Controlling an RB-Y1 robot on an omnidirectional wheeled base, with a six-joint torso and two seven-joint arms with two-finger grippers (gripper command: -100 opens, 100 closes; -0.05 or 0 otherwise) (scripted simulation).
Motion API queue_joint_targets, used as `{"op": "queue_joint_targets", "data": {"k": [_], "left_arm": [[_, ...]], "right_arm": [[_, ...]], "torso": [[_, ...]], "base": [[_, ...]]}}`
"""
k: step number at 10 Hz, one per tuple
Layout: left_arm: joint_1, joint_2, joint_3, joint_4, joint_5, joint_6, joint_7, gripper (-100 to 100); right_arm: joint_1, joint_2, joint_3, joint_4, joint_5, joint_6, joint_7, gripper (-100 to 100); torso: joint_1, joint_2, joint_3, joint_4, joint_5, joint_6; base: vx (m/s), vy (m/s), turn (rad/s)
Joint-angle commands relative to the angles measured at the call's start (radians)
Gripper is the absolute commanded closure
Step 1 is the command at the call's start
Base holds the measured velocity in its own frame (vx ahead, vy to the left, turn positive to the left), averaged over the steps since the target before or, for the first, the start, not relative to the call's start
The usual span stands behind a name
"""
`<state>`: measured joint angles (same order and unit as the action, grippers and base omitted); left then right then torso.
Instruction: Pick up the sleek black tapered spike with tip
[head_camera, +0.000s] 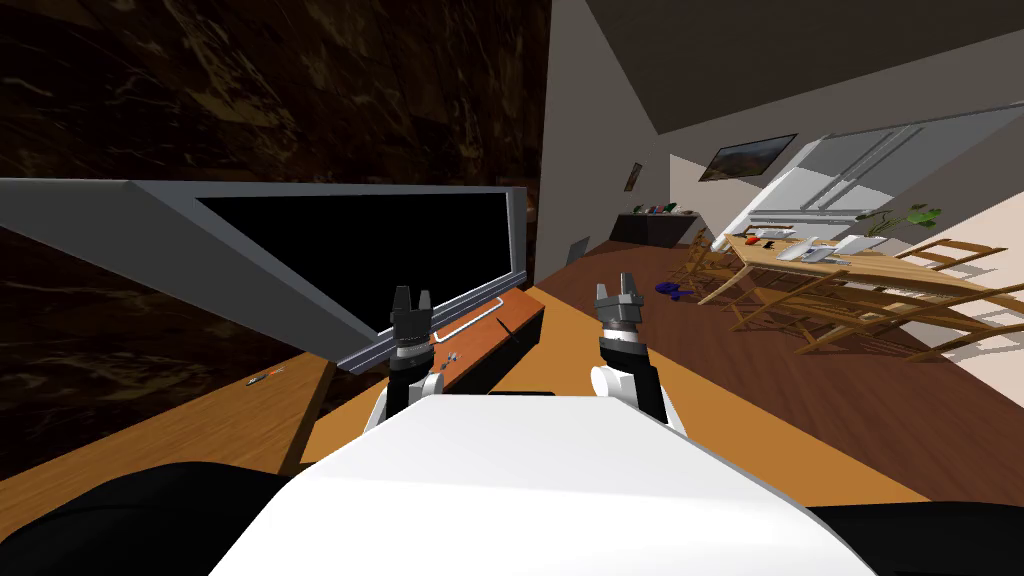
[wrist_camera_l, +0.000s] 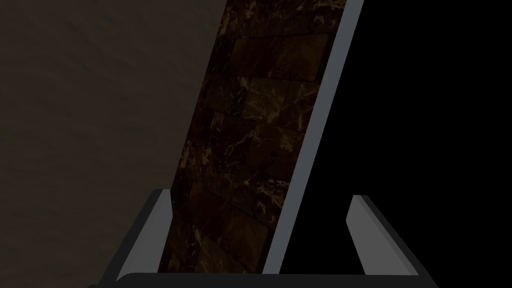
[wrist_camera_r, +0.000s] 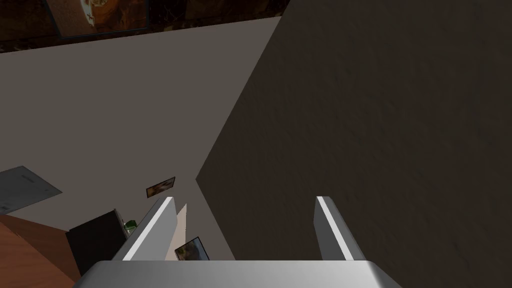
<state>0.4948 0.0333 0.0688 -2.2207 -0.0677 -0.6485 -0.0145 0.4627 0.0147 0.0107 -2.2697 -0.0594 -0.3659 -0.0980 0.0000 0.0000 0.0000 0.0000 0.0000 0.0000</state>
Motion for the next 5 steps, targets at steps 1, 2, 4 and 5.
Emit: {"op": "queue_joint_targets", "data": {"k": [1,2,4,5], "left_arm": [[0.012,0.046,-0.011,0.03,0.004,-0.006,0.006,-100],[0.019,0.07,-0.019,0.049,0.007,-0.01,0.01,-100],[0.037,0.126,-0.039,0.1,0.013,-0.019,0.021,-100],[0.047,0.158,-0.052,0.13,0.018,-0.025,0.027,-100]], "right_arm": [[0.0,0.0,0.0,0.0,0.0,0.0,0.0,0],[0.0,0.0,0.0,0.0,0.0,0.0,0.0,0],[0.0,0.0,0.0,0.0,0.0,0.0,0.0,0],[0.0,0.0,0.0,0.0,0.0,0.0,0.0,0]], "torso": [[0.0,0.0,0.0,0.0,0.0,0.0],[-0.002,-0.002,-0.001,0.0,0.0,0.0],[-0.005,-0.004,-0.002,-0.001,-0.001,0.0],[-0.006,-0.005,-0.003,-0.001,-0.001,0.0]], "base": [[0.037,-0.037,-0.018],[0.054,-0.069,-0.017],[0.071,-0.096,-0.026],[0.097,-0.123,-0.043]]}}
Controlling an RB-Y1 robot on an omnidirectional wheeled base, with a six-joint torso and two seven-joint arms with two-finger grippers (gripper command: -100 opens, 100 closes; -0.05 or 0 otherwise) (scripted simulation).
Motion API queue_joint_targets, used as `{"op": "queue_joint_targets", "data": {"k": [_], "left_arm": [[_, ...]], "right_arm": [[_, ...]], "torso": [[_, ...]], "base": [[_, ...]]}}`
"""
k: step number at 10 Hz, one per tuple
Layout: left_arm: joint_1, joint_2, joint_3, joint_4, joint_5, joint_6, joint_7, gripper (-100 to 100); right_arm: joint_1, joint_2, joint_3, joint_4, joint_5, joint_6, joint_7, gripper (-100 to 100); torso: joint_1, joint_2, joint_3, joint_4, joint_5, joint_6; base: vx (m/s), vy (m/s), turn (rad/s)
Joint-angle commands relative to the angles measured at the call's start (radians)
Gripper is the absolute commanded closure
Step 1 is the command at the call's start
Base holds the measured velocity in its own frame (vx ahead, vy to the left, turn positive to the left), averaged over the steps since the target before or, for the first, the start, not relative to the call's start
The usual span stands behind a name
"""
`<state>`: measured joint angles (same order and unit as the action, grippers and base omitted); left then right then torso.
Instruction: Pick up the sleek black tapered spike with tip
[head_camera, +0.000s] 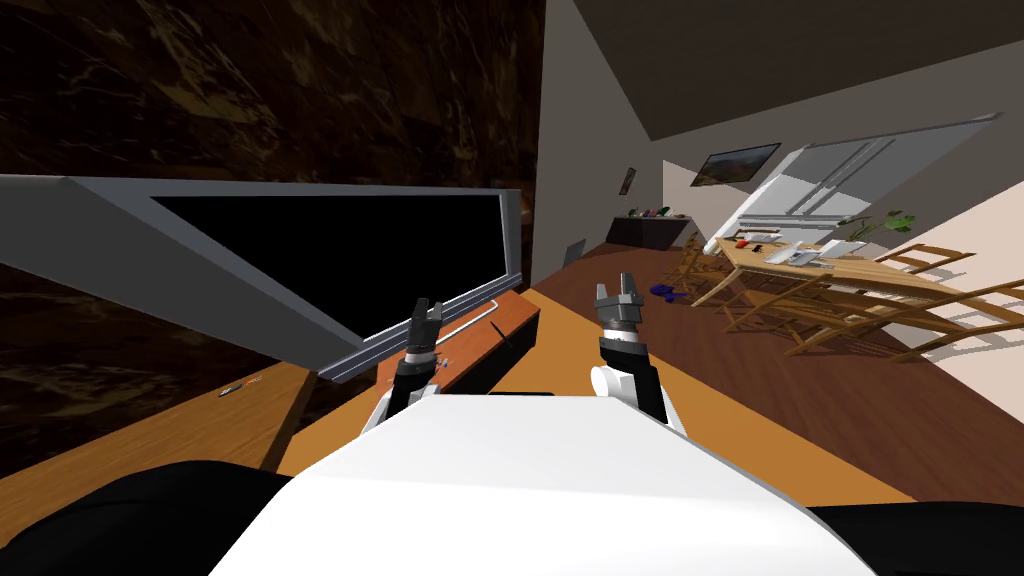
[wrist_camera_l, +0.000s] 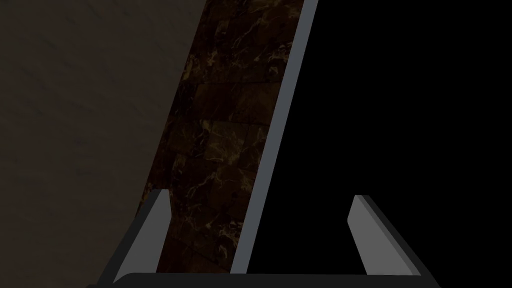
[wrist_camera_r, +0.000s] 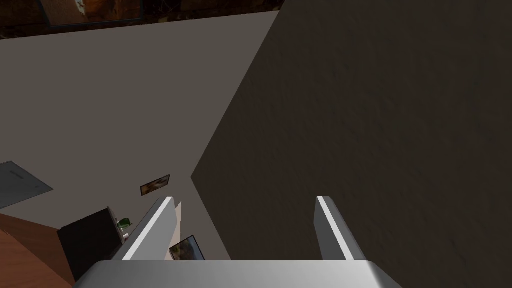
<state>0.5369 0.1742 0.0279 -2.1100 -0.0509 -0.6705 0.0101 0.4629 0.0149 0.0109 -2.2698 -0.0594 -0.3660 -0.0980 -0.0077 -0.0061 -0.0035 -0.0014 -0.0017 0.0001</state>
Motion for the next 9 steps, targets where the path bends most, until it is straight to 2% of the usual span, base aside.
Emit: {"op": "queue_joint_targets", "data": {"k": [1,2,3,4,5,6,7,8,9], "left_arm": [[0.016,0.05,-0.025,0.05,0.005,-0.009,0.011,-100],[0.027,0.081,-0.04,0.082,0.01,-0.016,0.019,-100],[0.027,0.084,-0.04,0.09,0.01,-0.016,0.019,-100],[0.039,0.119,-0.058,0.125,0.014,-0.022,0.029,-100],[0.039,0.119,-0.058,0.129,0.014,-0.022,0.029,-100],[0.052,0.154,-0.076,0.158,0.019,-0.029,0.04,-100],[0.052,0.154,-0.076,0.172,0.019,-0.029,0.04,-100],[0.065,0.189,-0.097,0.202,0.024,-0.036,0.051,-100],[0.065,0.189,-0.097,0.217,0.024,-0.036,0.051,-100]], "right_arm": [[0.0,0.0,0.0,0.0,0.0,0.0,0.0,0],[0.0,0.0,0.0,0.0,0.0,0.0,0.0,0],[0.0,0.0,0.0,0.0,0.0,0.0,0.0,0],[0.0,0.0,0.0,0.0,0.0,0.0,0.0,0],[0.0,0.0,0.0,0.0,0.0,0.0,0.0,0],[0.0,0.0,0.0,0.0,0.0,0.0,0.0,0],[0.0,0.0,0.0,0.0,0.0,0.0,0.0,0],[0.0,0.0,0.0,0.0,0.0,0.0,0.0,0],[0.0,0.0,0.0,0.0,0.0,0.0,0.0,0]], "torso": [[0.0,0.0,0.0,0.0,0.0,0.0],[-0.001,-0.002,-0.001,0.0,0.0,0.0],[-0.001,-0.002,-0.001,-0.001,0.0,0.0],[0.001,0.001,0.0,0.0,0.0,0.0],[0.002,0.003,0.001,0.001,0.0,0.0],[0.003,0.003,0.002,0.001,0.0,0.0],[0.002,0.002,0.001,0.0,0.0,0.0],[0.003,0.002,0.001,0.0,0.0,0.0],[0.002,0.001,0.001,0.0,0.0,0.0]], "base": [[0.124,-0.13,-0.041],[0.13,-0.135,-0.056],[0.061,-0.095,-0.016],[0.038,-0.084,-0.055],[0.043,-0.064,-0.017],[0.067,-0.082,-0.047],[0.066,-0.068,-0.021],[0.089,-0.09,-0.055],[0.071,-0.068,-0.018]]}}
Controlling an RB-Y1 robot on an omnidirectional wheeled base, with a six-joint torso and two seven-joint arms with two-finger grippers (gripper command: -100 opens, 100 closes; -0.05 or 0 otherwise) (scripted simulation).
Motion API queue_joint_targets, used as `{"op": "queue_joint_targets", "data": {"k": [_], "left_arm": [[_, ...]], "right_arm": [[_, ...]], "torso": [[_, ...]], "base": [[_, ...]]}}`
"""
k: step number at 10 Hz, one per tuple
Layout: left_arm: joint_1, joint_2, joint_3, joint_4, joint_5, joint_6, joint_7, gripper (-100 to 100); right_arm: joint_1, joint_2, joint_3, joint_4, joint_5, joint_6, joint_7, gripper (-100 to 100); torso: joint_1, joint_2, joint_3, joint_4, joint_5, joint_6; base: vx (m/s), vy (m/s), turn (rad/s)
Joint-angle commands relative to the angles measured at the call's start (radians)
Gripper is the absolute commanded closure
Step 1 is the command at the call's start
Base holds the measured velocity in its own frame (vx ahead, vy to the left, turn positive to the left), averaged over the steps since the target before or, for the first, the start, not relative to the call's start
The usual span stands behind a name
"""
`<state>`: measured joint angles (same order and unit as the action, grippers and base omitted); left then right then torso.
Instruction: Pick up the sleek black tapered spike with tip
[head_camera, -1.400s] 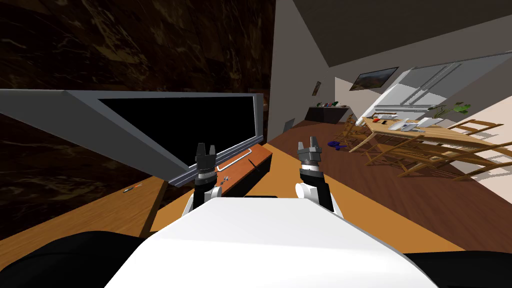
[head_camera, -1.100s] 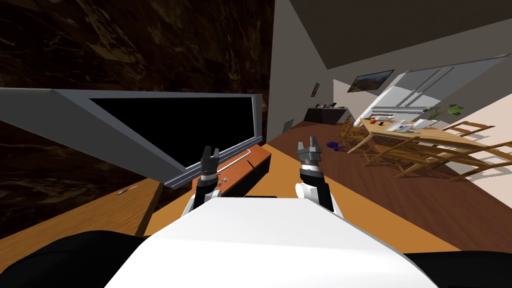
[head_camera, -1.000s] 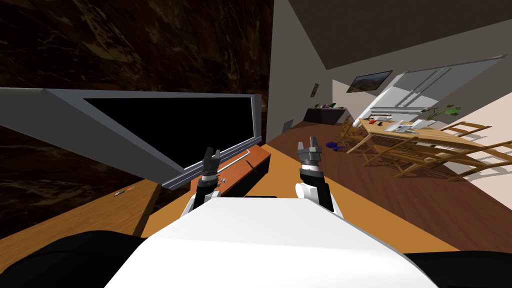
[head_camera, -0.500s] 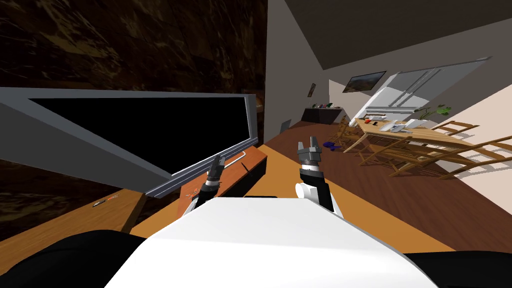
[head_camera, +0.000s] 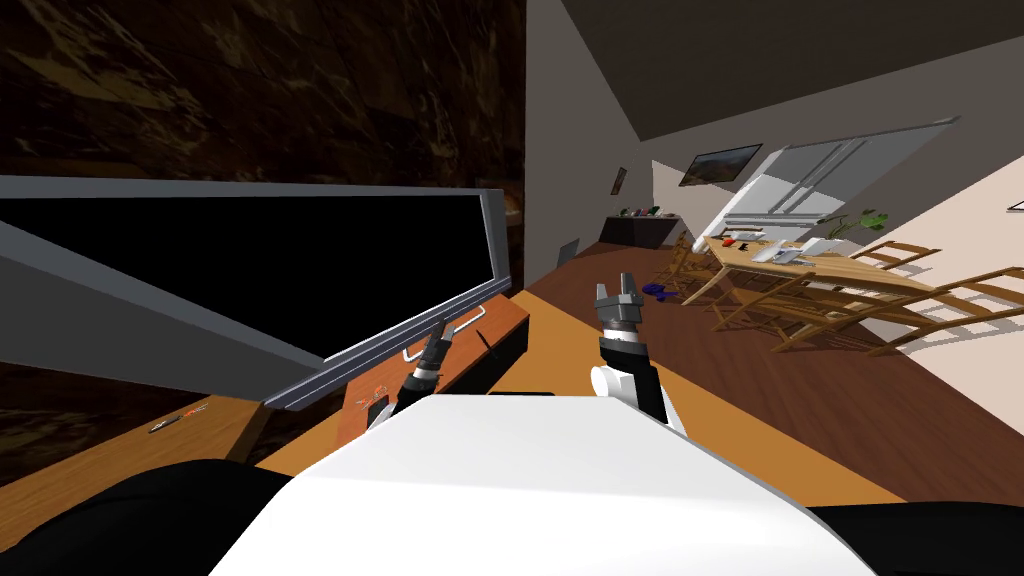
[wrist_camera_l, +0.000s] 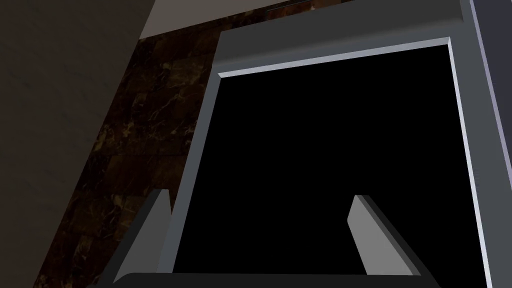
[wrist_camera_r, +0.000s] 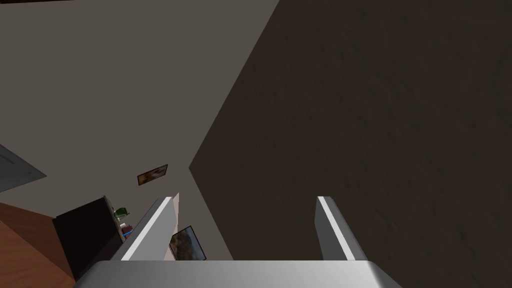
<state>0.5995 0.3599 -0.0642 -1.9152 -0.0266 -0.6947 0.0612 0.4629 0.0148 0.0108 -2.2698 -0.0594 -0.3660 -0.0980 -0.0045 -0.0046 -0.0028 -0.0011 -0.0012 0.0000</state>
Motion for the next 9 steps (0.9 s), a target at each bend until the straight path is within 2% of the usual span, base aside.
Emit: {"op": "queue_joint_targets", "data": {"k": [1,2,3,5,6,7,9], "left_arm": [[0.015,0.039,-0.026,0.05,0.004,-0.018,0.012,-100],[0.015,0.039,-0.026,0.069,0.004,-0.018,0.012,-100],[0.028,0.074,-0.049,0.115,0.009,-0.024,0.026,-100],[0.028,0.074,-0.049,0.119,0.009,-0.024,0.026,-100],[0.04,0.108,-0.074,0.156,0.013,-0.03,0.04,-100],[0.04,0.108,-0.074,0.17,0.013,-0.03,0.04,-100],[0.062,0.174,-0.126,0.258,0.022,-0.039,0.071,-100]], "right_arm": [[0.0,0.0,0.0,0.0,0.0,0.0,0.0,0],[0.0,0.0,0.0,0.0,0.0,0.0,0.0,0],[0.0,0.0,0.0,0.0,0.0,0.0,0.0,0],[0.0,0.0,0.0,0.0,0.0,0.0,0.0,0],[0.0,0.0,0.0,0.0,0.0,0.0,0.0,0],[0.0,0.0,0.0,0.0,0.0,0.0,0.0,0],[0.0,0.0,0.0,0.0,0.0,0.0,0.0,0]], "torso": [[0.0,0.0,0.0,0.0,0.0,0.0],[-0.001,0.0,0.0,0.0,0.0,0.0],[0.0,0.0,0.0,0.0,0.0,0.0],[-0.001,0.0,0.0,0.0,0.0,0.0],[0.002,0.002,0.001,0.001,0.0,0.0],[0.0,0.002,0.001,0.0,0.0,0.0],[0.0,0.0,0.0,0.0,0.0,0.0]], "base": [[0.072,-0.083,-0.06],[0.07,-0.077,-0.031],[0.092,-0.092,-0.06],[0.049,-0.055,-0.013],[0.051,-0.067,-0.086],[0.064,-0.065,-0.032],[0.11,-0.096,-0.109]]}}
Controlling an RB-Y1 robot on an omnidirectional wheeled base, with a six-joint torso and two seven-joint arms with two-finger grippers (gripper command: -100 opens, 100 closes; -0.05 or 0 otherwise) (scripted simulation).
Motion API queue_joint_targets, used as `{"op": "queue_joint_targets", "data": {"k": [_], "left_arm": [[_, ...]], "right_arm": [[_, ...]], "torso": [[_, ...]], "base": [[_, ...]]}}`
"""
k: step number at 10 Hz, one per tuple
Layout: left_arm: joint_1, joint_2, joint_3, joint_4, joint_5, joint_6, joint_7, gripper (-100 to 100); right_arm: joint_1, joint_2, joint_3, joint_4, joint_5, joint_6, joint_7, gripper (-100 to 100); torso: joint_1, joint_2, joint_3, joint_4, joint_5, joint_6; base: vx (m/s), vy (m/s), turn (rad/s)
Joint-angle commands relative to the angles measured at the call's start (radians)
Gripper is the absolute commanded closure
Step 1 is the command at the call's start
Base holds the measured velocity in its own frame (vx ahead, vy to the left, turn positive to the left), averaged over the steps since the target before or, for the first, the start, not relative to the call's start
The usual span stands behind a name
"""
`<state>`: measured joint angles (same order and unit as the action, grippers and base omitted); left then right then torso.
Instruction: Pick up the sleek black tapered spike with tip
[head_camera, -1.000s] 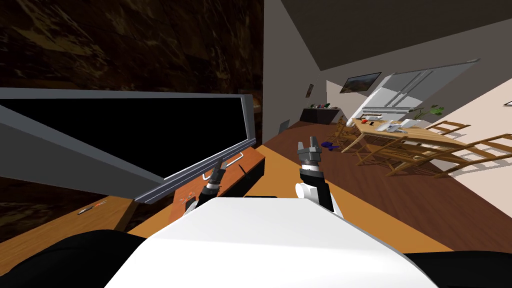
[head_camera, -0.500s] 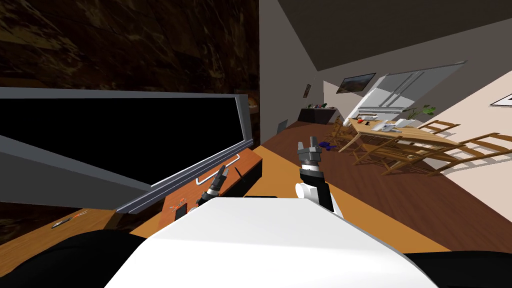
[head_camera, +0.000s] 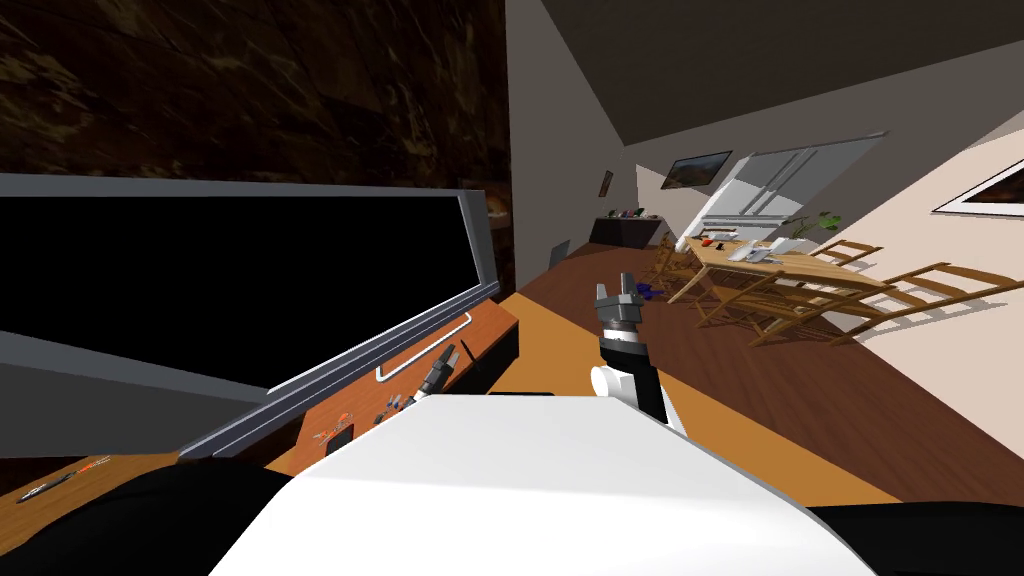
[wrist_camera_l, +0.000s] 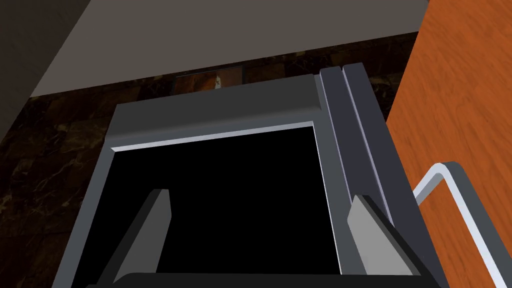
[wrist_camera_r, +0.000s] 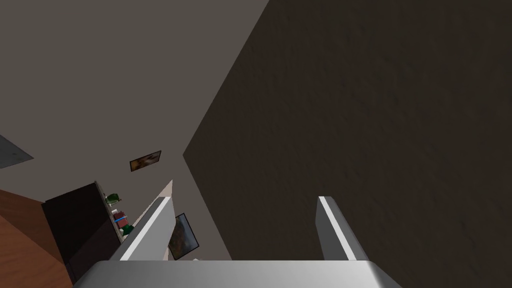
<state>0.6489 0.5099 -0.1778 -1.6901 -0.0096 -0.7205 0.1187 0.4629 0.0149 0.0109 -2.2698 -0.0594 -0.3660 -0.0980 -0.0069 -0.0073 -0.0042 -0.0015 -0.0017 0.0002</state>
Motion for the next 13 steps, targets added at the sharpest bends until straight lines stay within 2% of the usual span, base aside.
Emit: {"op": "queue_joint_targets", "data": {"k": [1,2,3,4,5,6,7,8,9,10,11,12,13], "left_arm": [[0.013,0.024,-0.013,0.05,0.005,-0.013,0.014,-100],[0.013,0.024,-0.013,0.054,0.005,-0.013,0.014,-100],[0.022,0.056,-0.041,0.096,0.008,-0.017,0.031,-100],[0.022,0.056,-0.041,0.11,0.008,-0.017,0.031,-100],[0.031,0.085,-0.07,0.149,0.011,-0.02,0.048,-100],[0.031,0.085,-0.07,0.168,0.011,-0.02,0.048,-100],[0.038,0.114,-0.1,0.202,0.014,-0.022,0.067,-100],[0.038,0.114,-0.1,0.227,0.014,-0.022,0.067,-100],[0.045,0.141,-0.13,0.254,0.017,-0.023,0.086,-100],[0.045,0.141,-0.13,0.286,0.017,-0.023,0.086,-100],[0.045,0.141,-0.13,0.286,0.017,-0.023,0.086,-100],[0.049,0.166,-0.162,0.324,0.019,-0.023,0.105,-100],[0.049,0.166,-0.162,0.346,0.019,-0.023,0.105,-100]], "right_arm": [[0.0,0.0,0.0,0.0,0.0,0.0,0.0,0],[0.0,0.0,0.0,0.0,0.0,0.0,0.0,0],[0.0,0.0,0.0,0.0,0.0,0.0,0.0,0],[0.0,0.0,0.0,0.0,0.0,0.0,0.0,0],[0.0,0.0,0.0,0.0,0.0,0.0,0.0,0],[0.0,0.0,0.0,0.0,0.0,0.0,0.0,0],[0.0,0.0,0.0,0.0,0.0,0.0,0.0,0],[0.0,0.0,0.0,0.0,0.0,0.0,0.0,0],[0.0,0.0,0.0,0.0,0.0,0.0,0.0,0],[0.0,0.0,0.0,0.0,0.0,0.0,0.0,0],[0.0,0.0,0.0,0.0,0.0,0.0,0.0,0],[0.0,0.0,0.0,0.0,0.0,0.0,0.0,0],[0.0,0.0,0.0,0.0,0.0,0.0,0.0,0]], "torso": [[0.0,0.0,0.0,0.0,0.0,0.0],[0.001,0.0,0.0,0.0,0.0,-0.001],[0.003,0.003,0.001,0.0,0.0,0.0],[0.003,0.004,0.002,0.001,0.001,0.0],[0.003,0.004,0.002,0.001,0.0,0.0],[0.002,0.002,0.001,0.0,0.0,0.0],[0.003,0.002,0.001,0.0,0.0,0.0],[0.003,0.002,0.001,0.0,0.0,0.0],[0.002,0.002,0.001,0.0,0.0,-0.001],[0.001,0.001,0.0,0.0,0.0,0.0],[0.002,0.002,0.001,0.0,0.0,0.0],[0.004,0.005,0.003,0.001,0.001,-0.001],[0.004,0.004,0.002,0.001,0.001,0.0]], "base": [[0.125,-0.093,-0.028],[0.057,-0.049,0.022],[0.055,-0.067,-0.102],[0.067,-0.061,-0.05],[0.095,-0.083,-0.106],[0.088,-0.065,-0.042],[0.105,-0.059,-0.102],[0.095,-0.065,-0.054],[0.115,-0.087,-0.115],[0.091,-0.074,-0.06],[0.034,-0.029,0.013],[0.07,-0.045,-0.135],[0.074,-0.042,-0.065]]}}
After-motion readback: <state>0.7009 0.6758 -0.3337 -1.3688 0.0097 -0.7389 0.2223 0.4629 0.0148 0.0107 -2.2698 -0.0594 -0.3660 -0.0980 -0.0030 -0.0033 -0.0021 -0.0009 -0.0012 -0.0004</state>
